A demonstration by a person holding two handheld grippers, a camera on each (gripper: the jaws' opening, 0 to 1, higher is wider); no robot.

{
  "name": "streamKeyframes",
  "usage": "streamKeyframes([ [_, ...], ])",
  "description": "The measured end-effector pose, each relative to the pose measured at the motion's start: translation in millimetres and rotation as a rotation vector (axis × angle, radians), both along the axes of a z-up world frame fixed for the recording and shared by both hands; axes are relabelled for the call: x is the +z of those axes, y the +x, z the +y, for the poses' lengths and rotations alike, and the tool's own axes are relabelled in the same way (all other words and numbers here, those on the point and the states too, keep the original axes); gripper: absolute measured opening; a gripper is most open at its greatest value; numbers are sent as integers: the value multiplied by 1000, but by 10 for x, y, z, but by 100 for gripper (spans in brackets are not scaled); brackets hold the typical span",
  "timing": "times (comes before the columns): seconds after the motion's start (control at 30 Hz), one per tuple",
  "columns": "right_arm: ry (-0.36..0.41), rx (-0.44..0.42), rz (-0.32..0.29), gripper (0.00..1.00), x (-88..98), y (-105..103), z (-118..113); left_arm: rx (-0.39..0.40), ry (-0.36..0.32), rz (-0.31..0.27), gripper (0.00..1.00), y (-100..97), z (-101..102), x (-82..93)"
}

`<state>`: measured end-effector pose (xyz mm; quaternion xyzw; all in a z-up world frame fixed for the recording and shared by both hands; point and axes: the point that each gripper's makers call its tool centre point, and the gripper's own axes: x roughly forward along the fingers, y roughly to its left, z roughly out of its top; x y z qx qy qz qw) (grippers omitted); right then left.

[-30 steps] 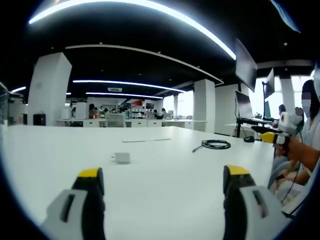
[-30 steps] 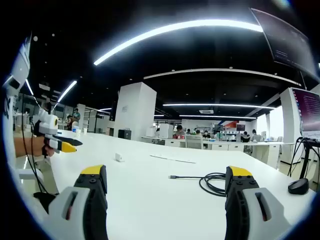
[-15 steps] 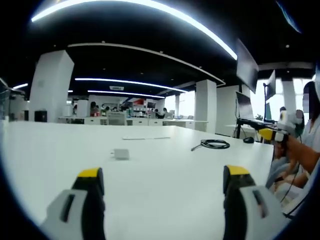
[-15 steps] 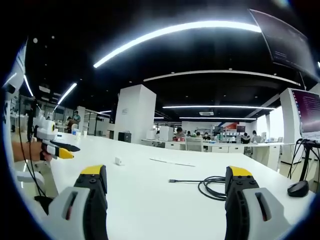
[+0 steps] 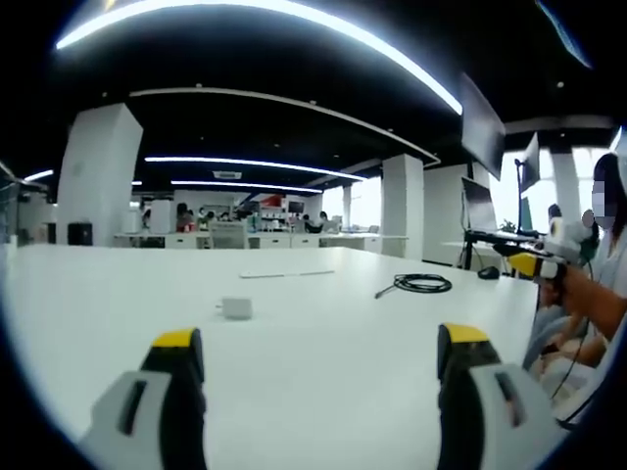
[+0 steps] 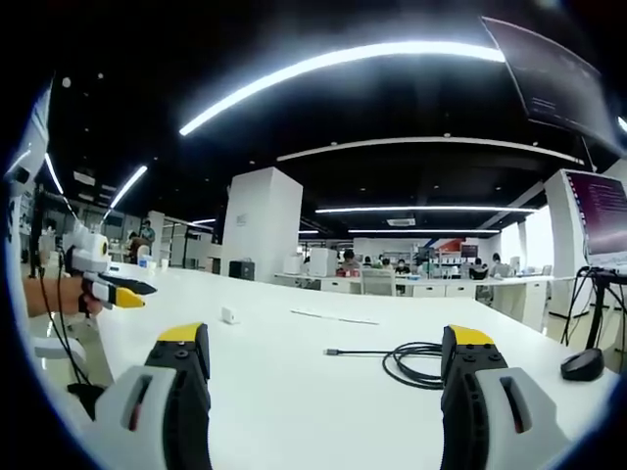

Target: Plug the desk Type‑C cable into the charger adapter.

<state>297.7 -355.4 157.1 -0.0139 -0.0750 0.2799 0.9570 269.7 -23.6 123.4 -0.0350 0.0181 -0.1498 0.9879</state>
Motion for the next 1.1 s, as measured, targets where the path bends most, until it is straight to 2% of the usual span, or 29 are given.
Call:
streamKeyframes([
  [0.23,-7,-6,26,100,-82,23,-9,6,4,-4,100,61,32,42],
  [0.33,-2,-8,23,100,-89,50,-12,13,28,-5,100,96,62,54],
  [0.57,-4,-10,30,100,-118,147,-31,11,34,-5,100,148,74,43],
  [0.9,-42,24,51,100,-187,188,107,13,31,-18,100,98,79,12],
  [1.07,-56,30,54,100,-193,196,155,25,42,-31,100,78,145,20],
  [1.1,-57,29,55,100,-192,197,159,28,29,-51,100,79,169,55],
])
